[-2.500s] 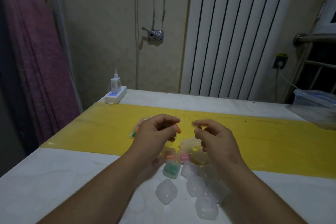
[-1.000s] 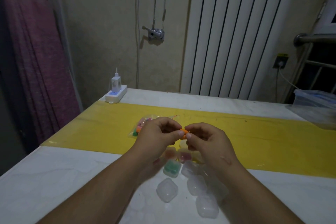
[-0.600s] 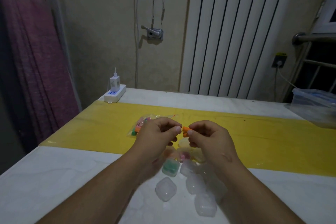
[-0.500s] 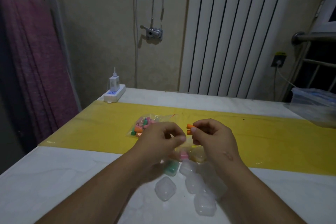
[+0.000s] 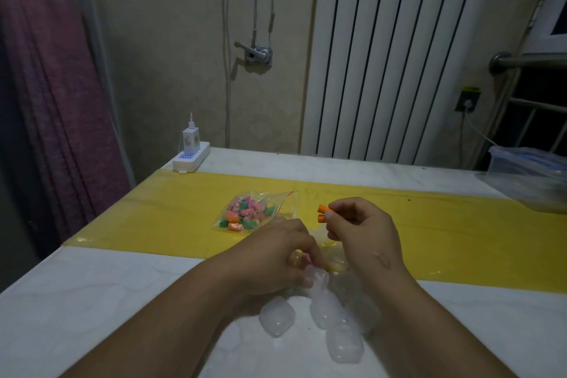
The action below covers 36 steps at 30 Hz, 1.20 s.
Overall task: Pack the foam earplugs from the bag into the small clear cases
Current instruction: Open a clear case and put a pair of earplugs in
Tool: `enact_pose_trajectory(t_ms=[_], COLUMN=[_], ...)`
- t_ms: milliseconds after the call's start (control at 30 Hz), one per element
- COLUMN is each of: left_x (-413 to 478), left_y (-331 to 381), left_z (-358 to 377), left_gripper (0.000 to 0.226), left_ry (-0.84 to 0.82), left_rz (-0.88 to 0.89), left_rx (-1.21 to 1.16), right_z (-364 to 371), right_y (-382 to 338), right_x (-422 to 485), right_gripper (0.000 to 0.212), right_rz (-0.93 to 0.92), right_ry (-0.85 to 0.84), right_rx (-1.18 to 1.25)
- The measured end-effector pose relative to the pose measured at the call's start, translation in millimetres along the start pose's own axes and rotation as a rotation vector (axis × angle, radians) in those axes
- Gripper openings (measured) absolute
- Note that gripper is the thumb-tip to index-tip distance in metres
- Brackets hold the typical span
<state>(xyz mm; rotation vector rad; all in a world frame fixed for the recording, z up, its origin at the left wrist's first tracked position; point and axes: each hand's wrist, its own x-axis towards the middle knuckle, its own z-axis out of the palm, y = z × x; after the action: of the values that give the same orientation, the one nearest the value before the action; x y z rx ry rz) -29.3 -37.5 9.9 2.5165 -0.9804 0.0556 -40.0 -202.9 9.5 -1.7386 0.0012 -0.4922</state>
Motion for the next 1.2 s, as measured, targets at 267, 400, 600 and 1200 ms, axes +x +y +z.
enact_pose_trajectory(t_ms=[267, 400, 600, 1200], left_x=[-3.2, -4.2, -2.1, 0.3], left_y=[3.0, -1.8, -8.5, -13.8], left_z=[-1.8, -3.1, -5.3, -2.4], left_gripper=[0.036, 0.038, 0.024, 0.026], left_ry=[0.093, 0.285, 0.418, 0.453], left_rz=[-0.099, -0.191, -0.226, -0.162], left_rx=[-0.312, -0.694, -0.95, -0.972], right_z=[-3.0, -4.7, -4.7, 2.4], right_y=[-2.1, -4.2, -1.3, -5.6], right_x=[0.0, 1.3, 0.9, -5.6], right_gripper=[0.008, 0.015, 0.016, 0.011], right_rz=[0.021, 0.044, 0.074, 0.115], right_ry=[0.033, -0.021, -0.082, -0.221], right_rx=[0.016, 0.067, 0.023, 0.105])
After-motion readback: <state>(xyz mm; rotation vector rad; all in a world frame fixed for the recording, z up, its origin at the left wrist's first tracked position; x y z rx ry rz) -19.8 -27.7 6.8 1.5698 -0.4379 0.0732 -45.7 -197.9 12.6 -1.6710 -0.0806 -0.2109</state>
